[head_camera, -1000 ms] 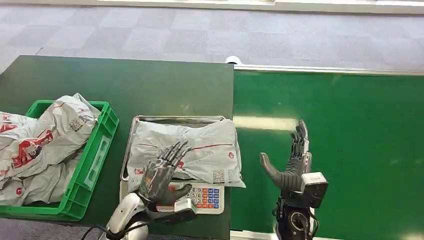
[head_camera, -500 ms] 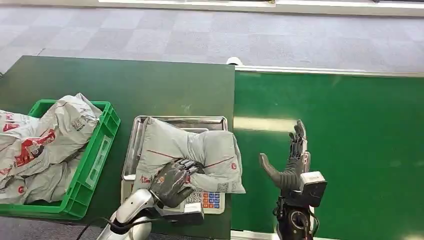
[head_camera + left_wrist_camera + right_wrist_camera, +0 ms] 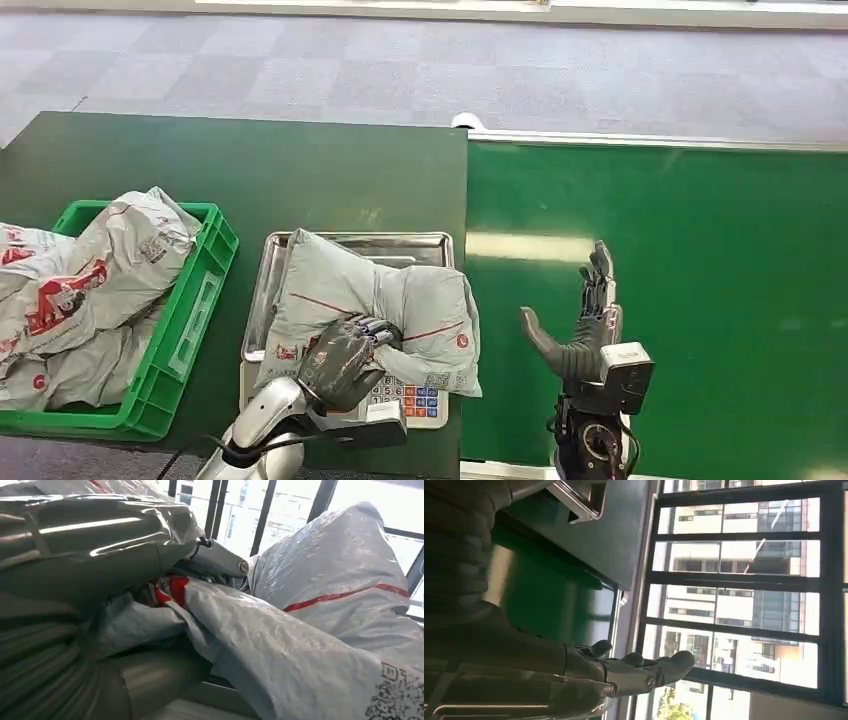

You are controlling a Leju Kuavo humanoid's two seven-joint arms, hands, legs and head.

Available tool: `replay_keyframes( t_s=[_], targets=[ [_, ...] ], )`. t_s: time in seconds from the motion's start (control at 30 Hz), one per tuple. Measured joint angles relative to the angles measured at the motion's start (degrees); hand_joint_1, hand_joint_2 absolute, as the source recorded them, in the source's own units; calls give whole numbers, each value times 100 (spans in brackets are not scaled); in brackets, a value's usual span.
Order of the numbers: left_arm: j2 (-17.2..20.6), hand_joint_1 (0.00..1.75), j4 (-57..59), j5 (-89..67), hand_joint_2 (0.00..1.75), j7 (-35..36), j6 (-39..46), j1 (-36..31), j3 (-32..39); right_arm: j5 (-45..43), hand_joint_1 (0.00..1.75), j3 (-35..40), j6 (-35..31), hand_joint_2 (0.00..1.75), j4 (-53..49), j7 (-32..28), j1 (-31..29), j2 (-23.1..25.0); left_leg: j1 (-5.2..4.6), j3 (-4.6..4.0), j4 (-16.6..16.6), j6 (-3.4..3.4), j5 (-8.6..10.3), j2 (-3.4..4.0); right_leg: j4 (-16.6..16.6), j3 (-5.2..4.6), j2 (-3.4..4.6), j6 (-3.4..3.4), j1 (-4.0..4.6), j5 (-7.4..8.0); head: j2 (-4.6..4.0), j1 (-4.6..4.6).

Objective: Moved the parcel from conveyor to table for the left to box.

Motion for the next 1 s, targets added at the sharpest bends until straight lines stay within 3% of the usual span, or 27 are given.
replay_keyframes(
  t_s=[0.37,0.53,0.73,1.0],
  targets=[
    [-133,175,-577,1362,175,-687,1889,265,448,-7,0,20,-7,175,-15,44,22,31,0,-17,1,0,0,2,1,-19,3,0,0,0,0,-2],
    [-179,175,-791,1605,175,-861,2100,331,597,-20,0,50,-31,175,-15,63,21,52,0,-22,1,0,0,2,1,-22,3,1,0,0,0,0],
    [-385,175,-1292,2441,175,-1745,2697,471,986,-96,0,123,-140,175,-11,61,21,59,0,-26,1,0,0,1,1,-27,2,0,0,0,0,-2],
    [-765,175,-2616,1821,175,-1823,2705,552,1724,-142,0,195,-190,175,22,55,21,59,0,-30,1,0,0,1,1,-30,2,0,0,0,0,-2]
  ],
)
